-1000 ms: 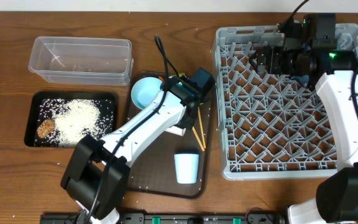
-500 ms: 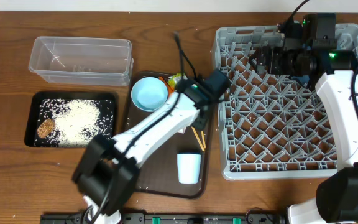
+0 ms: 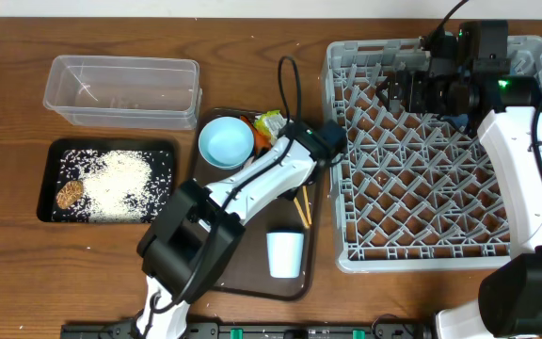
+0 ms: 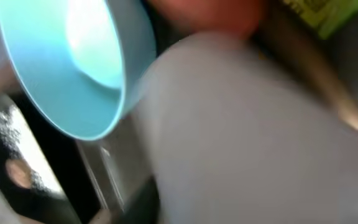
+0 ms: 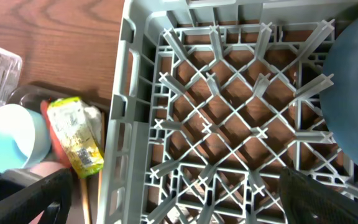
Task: Sort waste into correct bins and load items into the dishwasher rack
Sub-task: 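Lift the pink cup high with the left gripper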
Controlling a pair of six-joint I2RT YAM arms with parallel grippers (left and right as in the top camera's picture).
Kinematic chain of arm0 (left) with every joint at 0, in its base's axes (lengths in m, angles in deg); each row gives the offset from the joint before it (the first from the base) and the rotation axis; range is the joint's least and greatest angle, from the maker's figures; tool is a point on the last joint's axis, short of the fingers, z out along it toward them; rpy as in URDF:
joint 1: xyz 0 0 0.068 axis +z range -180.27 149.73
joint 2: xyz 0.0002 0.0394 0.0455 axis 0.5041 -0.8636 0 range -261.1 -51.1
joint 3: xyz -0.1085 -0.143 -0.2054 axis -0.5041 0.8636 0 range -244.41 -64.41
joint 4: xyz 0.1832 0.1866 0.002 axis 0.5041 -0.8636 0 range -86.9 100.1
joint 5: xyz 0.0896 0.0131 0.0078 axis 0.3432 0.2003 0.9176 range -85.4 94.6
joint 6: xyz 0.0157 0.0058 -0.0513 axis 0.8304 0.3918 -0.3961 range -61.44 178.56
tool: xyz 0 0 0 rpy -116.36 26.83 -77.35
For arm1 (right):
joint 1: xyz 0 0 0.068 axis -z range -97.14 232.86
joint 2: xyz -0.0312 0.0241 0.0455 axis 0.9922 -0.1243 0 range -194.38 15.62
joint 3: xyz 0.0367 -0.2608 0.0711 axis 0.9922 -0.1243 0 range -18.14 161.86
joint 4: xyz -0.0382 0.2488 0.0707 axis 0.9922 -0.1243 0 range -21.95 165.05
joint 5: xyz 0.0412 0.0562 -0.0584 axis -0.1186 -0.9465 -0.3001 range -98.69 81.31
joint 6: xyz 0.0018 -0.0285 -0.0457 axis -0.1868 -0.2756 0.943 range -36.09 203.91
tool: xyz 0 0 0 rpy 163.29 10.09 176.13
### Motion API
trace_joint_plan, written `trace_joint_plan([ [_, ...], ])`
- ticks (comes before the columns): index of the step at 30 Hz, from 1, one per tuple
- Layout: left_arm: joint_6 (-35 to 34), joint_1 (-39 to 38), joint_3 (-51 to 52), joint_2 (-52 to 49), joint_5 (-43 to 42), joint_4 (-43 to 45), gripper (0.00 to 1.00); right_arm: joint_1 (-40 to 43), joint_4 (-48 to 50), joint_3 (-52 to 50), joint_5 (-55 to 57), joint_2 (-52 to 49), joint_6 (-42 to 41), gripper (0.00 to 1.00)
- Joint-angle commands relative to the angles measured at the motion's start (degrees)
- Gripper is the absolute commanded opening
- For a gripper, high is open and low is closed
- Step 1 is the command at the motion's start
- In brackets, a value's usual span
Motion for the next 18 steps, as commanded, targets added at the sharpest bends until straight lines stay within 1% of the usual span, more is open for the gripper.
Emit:
trace_joint_plan([
  [1,-0.4,0.0,-0.6,-0.3,0.5,-0.2,0.06,0.2,0.1,0.4,0.2,0.4,0.8,0.98],
  [8,-0.4,0.0,-0.9,0.0,0.5,-1.4,0.06,0.2,0.1,0.4,0.2,0.4,0.8,0.98],
  [13,-1.0,0.4,-5.2,3.9,-0.1,-9.0,0.06,0.2,0.1,0.4,0.1,0.4,0.8,0.99],
  [15,-0.9,1.1,-6.4,7.0,-2.2,-9.6,0.06,0.2,0.1,0.4,-0.7,0.4,1.1,0.99],
  [18,-0.7,3.8,-6.6,13.4,-8.2,-7.3,0.06,0.2,0.2,0.4,-4.3,0.4,3.1,0.99],
])
